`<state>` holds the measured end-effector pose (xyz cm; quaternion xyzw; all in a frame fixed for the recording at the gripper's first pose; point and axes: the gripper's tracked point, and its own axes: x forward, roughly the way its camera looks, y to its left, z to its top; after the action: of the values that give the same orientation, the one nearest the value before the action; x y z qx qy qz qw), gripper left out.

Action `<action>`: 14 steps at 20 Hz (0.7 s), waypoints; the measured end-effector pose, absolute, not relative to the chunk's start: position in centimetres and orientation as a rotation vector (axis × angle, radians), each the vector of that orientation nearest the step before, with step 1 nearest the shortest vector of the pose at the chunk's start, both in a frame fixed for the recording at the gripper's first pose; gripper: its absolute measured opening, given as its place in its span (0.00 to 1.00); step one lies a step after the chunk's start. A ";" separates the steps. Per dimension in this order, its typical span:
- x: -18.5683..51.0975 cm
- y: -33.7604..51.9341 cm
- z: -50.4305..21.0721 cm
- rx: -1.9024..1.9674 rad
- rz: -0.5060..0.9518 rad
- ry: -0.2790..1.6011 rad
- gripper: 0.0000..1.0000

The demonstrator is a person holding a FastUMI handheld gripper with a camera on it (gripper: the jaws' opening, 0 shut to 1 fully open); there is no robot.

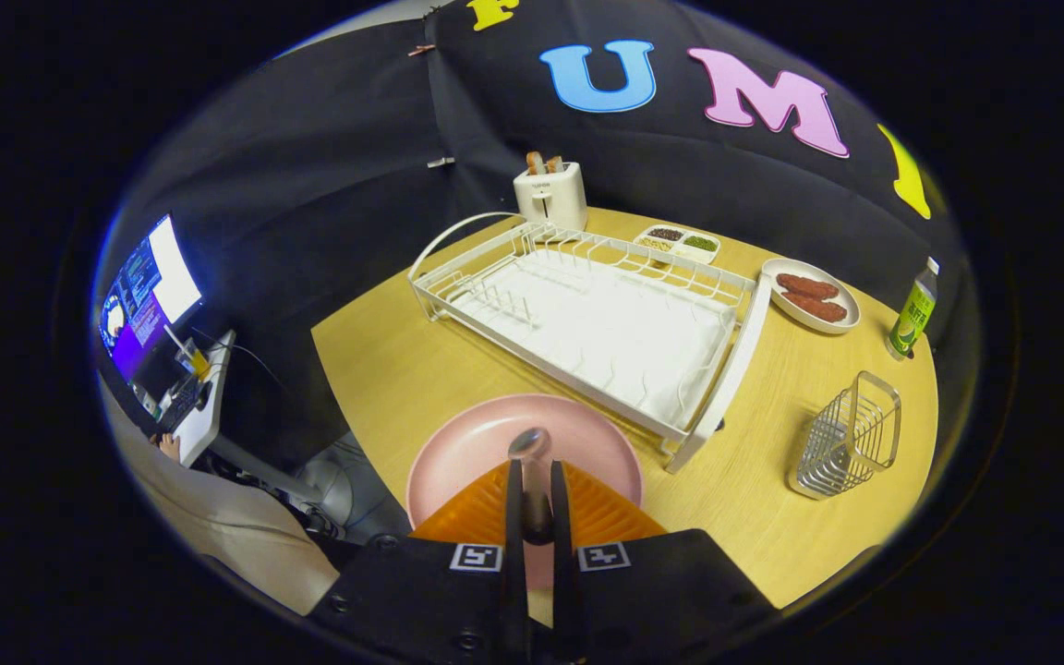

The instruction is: Take the plate from the dish rack, then take the spoon from the basket and place it into the plate.

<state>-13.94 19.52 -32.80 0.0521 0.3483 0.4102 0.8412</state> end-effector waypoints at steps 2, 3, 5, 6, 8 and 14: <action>-14.5 19.6 -34.1 0.079 0.870 0.759 0.15; -14.8 19.7 -34.6 0.068 0.871 0.774 0.15; -15.3 19.6 -36.0 0.042 0.871 0.805 0.16; -15.4 19.4 -36.5 0.027 0.858 0.820 0.17; -15.5 19.1 -37.4 0.007 0.841 0.839 0.18; -15.8 18.9 -37.9 0.021 0.815 0.867 0.81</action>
<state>-15.83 18.86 -37.94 0.0098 0.4086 0.3840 0.8280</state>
